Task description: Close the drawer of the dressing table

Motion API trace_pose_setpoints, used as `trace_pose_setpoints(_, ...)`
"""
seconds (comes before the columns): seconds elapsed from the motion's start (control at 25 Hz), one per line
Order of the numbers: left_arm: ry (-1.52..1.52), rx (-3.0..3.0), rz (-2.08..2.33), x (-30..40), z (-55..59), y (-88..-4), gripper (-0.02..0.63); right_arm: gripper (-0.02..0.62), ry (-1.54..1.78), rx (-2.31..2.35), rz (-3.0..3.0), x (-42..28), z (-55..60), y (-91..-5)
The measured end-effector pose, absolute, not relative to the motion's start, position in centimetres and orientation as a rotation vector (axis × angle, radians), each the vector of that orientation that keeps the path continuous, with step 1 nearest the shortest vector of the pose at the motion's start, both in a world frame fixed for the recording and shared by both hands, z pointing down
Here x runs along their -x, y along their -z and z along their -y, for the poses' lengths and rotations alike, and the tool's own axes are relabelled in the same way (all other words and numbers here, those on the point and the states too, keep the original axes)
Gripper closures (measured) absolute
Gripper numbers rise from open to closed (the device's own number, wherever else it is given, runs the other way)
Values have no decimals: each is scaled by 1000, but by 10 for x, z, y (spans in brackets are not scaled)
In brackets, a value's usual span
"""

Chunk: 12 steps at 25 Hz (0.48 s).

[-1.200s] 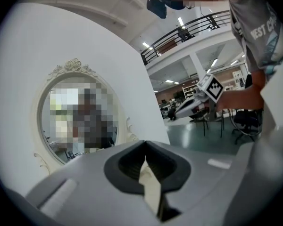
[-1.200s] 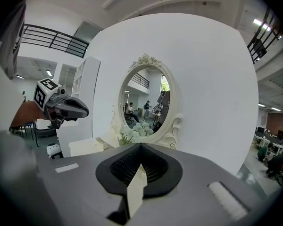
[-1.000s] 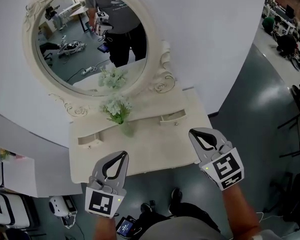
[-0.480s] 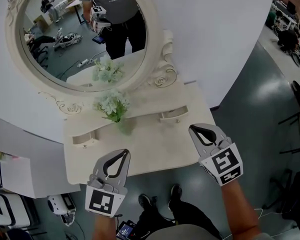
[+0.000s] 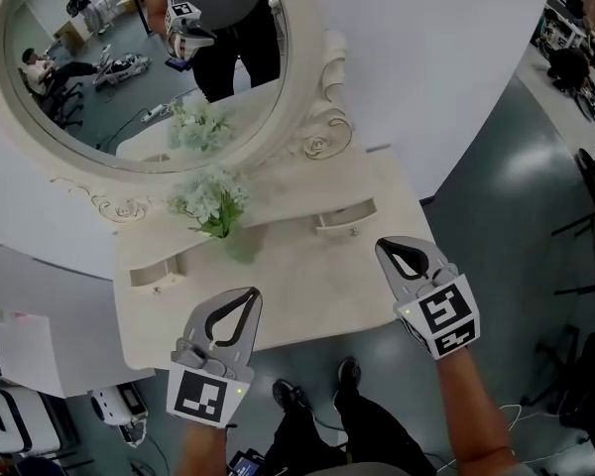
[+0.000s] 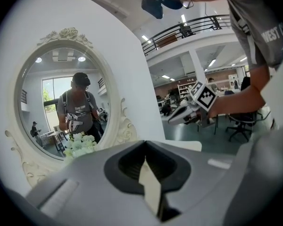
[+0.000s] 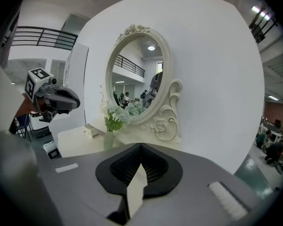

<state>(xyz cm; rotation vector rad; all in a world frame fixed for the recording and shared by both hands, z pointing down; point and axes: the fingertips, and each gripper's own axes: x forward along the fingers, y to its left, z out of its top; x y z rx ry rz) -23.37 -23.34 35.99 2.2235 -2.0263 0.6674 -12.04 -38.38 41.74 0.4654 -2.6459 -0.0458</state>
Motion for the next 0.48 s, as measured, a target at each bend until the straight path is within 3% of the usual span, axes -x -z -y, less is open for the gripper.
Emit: trace_pose_setpoints(0.48, -686, -2191, 1992, 249, 244, -407, 603, 584, 25, -471, 2619, 132, 400, -470)
